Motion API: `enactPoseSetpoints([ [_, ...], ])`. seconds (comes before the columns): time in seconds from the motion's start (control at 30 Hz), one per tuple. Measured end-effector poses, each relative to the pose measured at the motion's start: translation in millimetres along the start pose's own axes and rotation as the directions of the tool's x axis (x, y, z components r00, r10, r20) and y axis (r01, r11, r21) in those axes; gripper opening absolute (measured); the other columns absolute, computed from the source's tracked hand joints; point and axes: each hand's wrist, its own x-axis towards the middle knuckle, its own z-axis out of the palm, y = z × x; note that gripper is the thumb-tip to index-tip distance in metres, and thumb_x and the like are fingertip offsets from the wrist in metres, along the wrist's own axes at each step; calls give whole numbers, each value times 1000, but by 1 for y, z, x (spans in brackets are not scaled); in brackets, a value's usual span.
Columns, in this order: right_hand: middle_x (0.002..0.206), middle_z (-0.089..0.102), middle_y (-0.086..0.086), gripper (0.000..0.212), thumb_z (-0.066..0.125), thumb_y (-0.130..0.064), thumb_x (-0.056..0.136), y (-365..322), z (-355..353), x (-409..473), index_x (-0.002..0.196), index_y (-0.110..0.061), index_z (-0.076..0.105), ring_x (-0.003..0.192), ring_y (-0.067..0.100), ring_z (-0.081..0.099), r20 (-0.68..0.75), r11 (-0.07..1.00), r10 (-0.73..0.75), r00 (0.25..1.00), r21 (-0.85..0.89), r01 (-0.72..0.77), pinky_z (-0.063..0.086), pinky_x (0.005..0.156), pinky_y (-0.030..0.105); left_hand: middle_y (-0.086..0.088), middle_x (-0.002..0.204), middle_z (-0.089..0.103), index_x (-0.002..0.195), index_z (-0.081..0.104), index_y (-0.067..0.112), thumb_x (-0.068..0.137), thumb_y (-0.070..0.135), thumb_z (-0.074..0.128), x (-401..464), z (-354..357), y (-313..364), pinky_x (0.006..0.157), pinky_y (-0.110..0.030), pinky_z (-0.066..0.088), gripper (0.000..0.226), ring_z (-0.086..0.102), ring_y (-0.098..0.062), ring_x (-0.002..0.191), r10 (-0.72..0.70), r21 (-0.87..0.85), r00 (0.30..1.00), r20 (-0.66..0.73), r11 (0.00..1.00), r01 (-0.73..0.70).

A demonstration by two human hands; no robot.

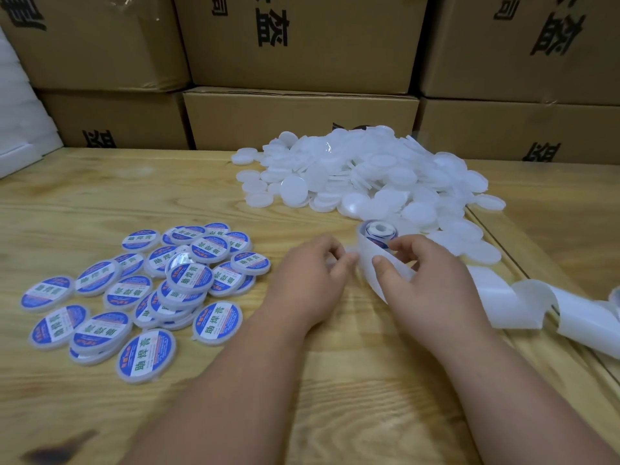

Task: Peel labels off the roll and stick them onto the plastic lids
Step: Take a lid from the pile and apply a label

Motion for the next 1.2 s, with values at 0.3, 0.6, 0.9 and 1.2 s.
enactPoseSetpoints([
  [0.3, 77, 65, -19, 4, 61, -32, 88, 9, 1, 4, 89, -33, 64, 73, -1, 59, 72, 1000, 4, 997, -31, -2, 44, 60, 24, 22, 112, 65, 84, 66, 32, 96, 46, 61, -31, -15, 4, 88, -17, 42, 19, 58, 11, 104, -180, -465, 981, -74, 876, 126],
  [0.6, 60, 59, -1, 42, 42, -49, 63, 5, -24, 5, 76, -14, 59, 63, 25, 62, 229, 965, 200, 953, -212, -152, 43, 55, 32, -14, 95, 78, 108, 54, 14, 108, 43, 33, -7, -27, 12, 48, -26, 50, 36, 76, -30, 77, -375, -959, 901, 219, 88, 269],
  [0.9, 45, 49, -15, 11, 53, -24, 74, 2, -31, 2, 64, -22, 53, 50, 12, 46, 337, 963, 183, 924, -253, -99, 37, 50, 28, 14, 106, 58, 109, 66, 51, 95, 8, 61, -18, -6, 12, 73, -11, 46, 45, 57, 4, 82, 146, -446, 988, 50, 889, -109],
  [1.2, 57, 49, 2, 53, 34, -68, 72, -7, -34, -1, 64, -23, 60, 52, 14, 45, 313, 997, 55, 948, -65, -37, 37, 57, 35, 17, 107, 43, 108, 62, 38, 99, 29, 60, -23, 3, 24, 95, -40, 48, 13, 52, -9, 105, 241, -121, 942, 232, 968, -218],
])
